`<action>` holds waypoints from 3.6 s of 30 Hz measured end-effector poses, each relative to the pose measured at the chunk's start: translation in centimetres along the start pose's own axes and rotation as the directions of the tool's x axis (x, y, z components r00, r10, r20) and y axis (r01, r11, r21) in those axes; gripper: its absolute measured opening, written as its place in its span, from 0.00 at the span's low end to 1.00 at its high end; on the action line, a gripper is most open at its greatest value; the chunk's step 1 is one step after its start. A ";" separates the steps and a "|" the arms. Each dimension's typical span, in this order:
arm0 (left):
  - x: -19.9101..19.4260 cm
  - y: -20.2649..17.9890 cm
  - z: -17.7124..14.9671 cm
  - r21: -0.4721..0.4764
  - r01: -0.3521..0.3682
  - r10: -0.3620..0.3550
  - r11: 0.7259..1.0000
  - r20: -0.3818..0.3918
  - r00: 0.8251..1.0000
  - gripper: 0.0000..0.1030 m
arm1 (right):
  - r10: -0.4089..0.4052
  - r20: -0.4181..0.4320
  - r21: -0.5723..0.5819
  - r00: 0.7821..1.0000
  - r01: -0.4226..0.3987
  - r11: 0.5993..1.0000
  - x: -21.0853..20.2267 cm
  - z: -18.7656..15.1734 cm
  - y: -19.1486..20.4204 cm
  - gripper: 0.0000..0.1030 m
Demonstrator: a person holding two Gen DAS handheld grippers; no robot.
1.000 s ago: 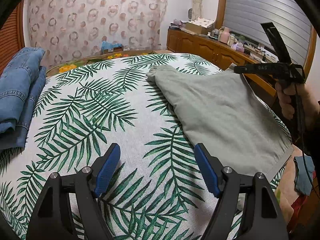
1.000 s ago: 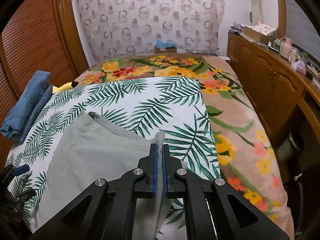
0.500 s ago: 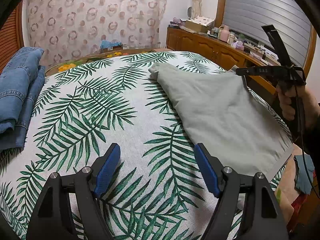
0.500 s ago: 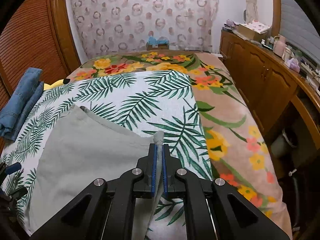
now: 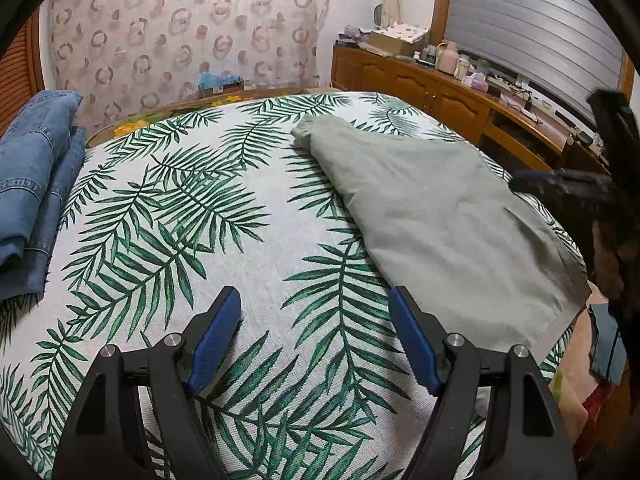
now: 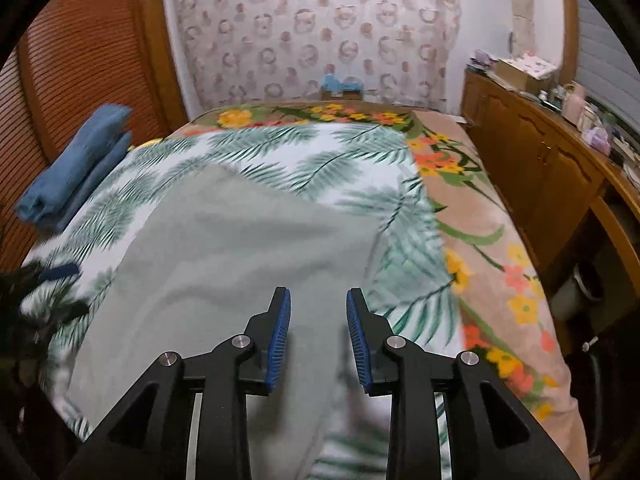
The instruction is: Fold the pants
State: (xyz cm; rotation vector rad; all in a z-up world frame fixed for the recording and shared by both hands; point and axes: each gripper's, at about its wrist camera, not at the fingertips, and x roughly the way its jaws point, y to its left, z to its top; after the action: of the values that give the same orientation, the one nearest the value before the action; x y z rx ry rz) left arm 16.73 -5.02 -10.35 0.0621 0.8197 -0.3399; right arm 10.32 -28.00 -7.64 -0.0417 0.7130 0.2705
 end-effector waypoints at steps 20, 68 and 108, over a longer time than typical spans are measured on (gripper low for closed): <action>0.7 -1.2 0.0 0.053 -0.050 0.052 0.997 -0.050 0.997 0.76 | -0.047 0.025 -0.031 0.999 0.048 0.998 -0.4 -4.7 3.2 0.38; -2.5 -6.5 -3.0 0.120 0.134 -0.128 0.984 -0.060 0.990 0.58 | 0.103 -0.003 0.049 0.995 -0.103 0.993 -6.5 -9.6 2.6 0.13; -12.0 -5.6 3.2 0.142 0.142 -0.167 0.980 0.188 0.968 0.09 | 0.161 0.272 -0.098 0.949 -0.139 0.985 -11.9 -1.6 5.2 0.07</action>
State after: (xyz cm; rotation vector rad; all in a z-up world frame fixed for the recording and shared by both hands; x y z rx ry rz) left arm 9.57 -7.58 0.96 0.0823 0.6045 -0.5377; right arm -0.63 -25.98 -0.87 -0.0229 0.4243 0.4413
